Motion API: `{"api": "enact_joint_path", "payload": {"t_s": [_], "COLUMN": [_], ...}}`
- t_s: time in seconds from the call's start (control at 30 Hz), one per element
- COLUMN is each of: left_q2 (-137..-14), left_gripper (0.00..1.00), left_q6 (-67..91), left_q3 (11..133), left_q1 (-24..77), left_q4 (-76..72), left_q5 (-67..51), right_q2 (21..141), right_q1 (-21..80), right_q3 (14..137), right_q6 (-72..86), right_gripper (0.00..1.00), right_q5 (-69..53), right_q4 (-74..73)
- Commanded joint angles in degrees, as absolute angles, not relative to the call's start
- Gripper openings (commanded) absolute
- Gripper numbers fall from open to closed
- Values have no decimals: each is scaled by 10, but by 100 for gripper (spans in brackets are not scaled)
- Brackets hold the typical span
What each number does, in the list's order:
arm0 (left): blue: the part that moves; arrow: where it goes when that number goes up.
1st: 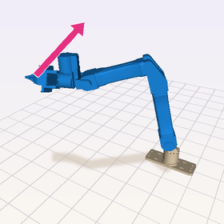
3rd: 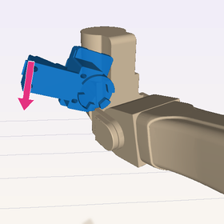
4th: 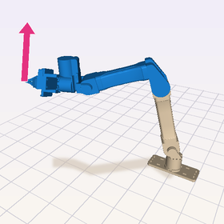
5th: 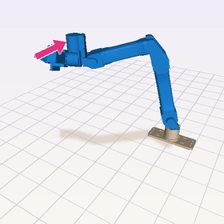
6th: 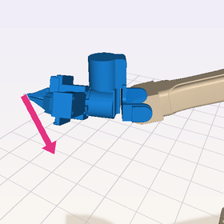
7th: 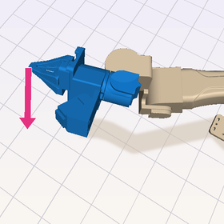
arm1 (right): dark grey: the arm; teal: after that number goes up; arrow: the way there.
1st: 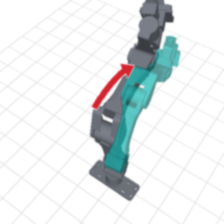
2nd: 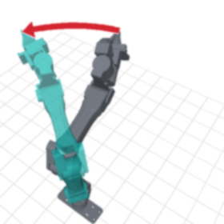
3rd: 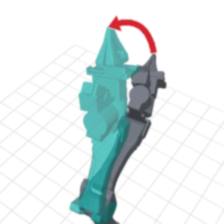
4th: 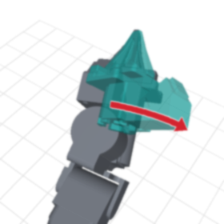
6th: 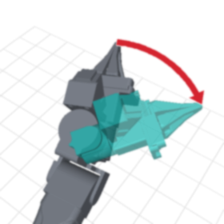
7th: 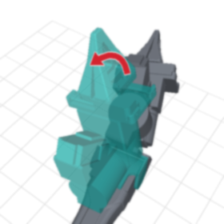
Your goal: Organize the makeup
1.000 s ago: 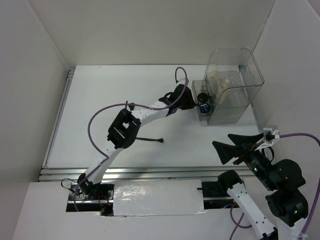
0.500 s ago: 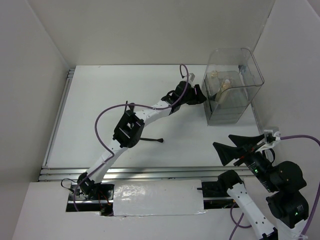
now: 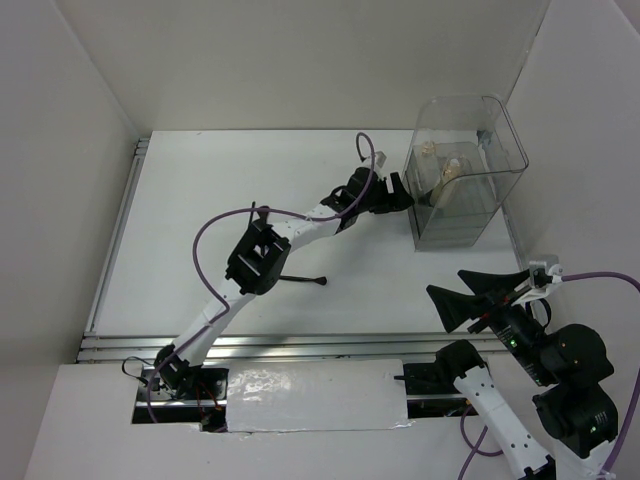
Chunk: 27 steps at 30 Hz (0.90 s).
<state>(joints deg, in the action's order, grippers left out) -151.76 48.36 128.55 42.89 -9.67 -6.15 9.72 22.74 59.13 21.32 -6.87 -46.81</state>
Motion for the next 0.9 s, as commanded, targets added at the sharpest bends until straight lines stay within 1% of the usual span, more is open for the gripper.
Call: {"api": "enact_joint_path", "payload": {"t_s": [0.0,0.07,0.1,0.13,0.2,0.37,0.5,0.57,0.6,0.67,0.7,0.87], "left_q2": [-1470,-1463,-1468,-1480,-1491,-1495,-1529,-1541,-1549,-1557,-1561,-1577], "left_gripper": [88,89,88,84,83,84,82,78,74,71,66,57], "left_q6": [504,528,533,539,545,562,594,609,613,622,628,651], "left_q3": [1222,1199,1197,1208,1223,1200,1230,1247,1250,1259,1260,1253], "left_q1": [425,420,418,417,417,417,415,416,417,418,419,421], "left_q4": [-148,-167,-179,-180,-175,-218,-244,-249,-253,-262,-264,-284], "left_q5": [-32,-33,-43,-60,-66,-84,-109,-112,-113,-112,-112,-110], "right_q2": [88,88,88,88,89,91,89,88,89,88,87,85], "right_q1": [232,232,232,232,232,231,232,232,232,232,231,232], "right_q3": [589,588,587,584,579,564,559,560,562,564,567,572], "right_q6": [207,208,207,207,207,211,214,214,213,210,209,207], "right_gripper": [100,100,100,100,100,100,100,100,100,100,100,100], "right_q5": [-72,-73,-73,-76,-79,-94,-99,-98,-98,-97,-94,-97], "right_q4": [-474,-473,-472,-469,-464,-450,-444,-446,-447,-450,-453,-456]}}
